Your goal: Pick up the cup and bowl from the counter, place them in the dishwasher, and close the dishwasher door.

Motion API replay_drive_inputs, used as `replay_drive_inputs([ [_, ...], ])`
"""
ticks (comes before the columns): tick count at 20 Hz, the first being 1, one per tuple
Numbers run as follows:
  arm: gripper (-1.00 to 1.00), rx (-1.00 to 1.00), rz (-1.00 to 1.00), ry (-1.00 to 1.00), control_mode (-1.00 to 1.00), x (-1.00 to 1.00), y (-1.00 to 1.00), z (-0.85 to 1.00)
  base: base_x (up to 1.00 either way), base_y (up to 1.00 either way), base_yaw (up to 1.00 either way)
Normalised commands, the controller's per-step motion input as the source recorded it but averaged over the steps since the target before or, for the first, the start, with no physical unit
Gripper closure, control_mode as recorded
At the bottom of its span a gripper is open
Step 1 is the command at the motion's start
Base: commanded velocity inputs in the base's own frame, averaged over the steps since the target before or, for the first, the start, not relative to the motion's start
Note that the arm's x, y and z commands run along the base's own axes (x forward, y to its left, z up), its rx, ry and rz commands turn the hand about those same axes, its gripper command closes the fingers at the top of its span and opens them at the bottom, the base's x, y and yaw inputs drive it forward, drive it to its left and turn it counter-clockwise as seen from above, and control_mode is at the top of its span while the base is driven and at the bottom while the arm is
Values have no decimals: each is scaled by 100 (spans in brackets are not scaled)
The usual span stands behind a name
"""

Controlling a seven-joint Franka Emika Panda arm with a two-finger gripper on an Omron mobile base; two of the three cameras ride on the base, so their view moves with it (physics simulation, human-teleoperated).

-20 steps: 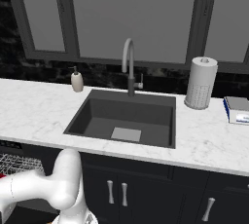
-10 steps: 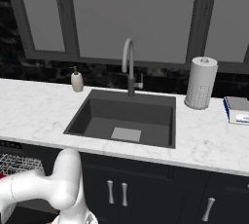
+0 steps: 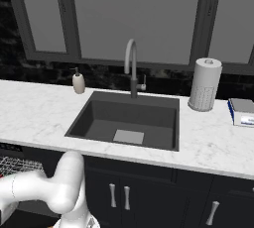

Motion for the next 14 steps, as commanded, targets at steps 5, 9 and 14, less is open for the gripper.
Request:
replay_drive_inputs([
  [5, -100, -12, -11, 0, -100, -3, 6, -100, 0, 0, 0],
  [9, -100, -18, -31, 0, -100, 2, -22, -100, 0, 0, 0],
  [14, -100, -19, -50, 0, -100, 35, -40, -84, 0, 0, 0],
])
